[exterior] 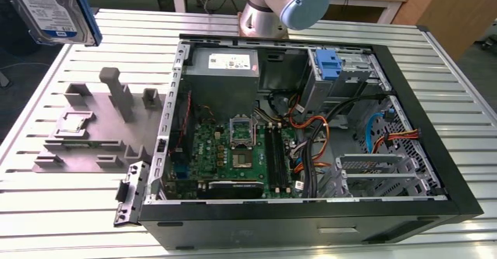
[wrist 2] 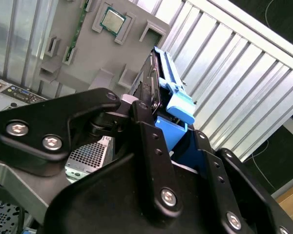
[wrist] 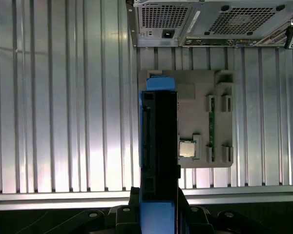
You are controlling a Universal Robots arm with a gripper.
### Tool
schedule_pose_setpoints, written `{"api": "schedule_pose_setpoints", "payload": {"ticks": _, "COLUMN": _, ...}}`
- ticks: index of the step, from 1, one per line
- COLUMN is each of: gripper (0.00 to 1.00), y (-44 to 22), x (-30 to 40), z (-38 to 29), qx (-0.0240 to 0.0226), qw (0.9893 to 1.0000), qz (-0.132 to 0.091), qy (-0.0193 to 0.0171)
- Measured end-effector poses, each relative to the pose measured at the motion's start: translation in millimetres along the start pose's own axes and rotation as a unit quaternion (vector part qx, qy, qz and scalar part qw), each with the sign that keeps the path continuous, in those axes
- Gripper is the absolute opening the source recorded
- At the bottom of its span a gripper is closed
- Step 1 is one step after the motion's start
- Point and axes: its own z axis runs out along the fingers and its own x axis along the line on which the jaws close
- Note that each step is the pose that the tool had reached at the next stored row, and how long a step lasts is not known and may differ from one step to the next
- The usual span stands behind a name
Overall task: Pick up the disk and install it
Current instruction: 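Pick up the disk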
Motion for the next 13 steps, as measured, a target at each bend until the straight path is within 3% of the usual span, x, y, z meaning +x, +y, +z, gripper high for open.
{"api": "schedule_pose_setpoints", "payload": {"ticks": 13, "gripper": 0.37, "y": 0.1, "x": 0.0, "z": -3.9, "qx": 0.0000, "qw": 1.0000, "qz": 0.000, "qy": 0.0000}}
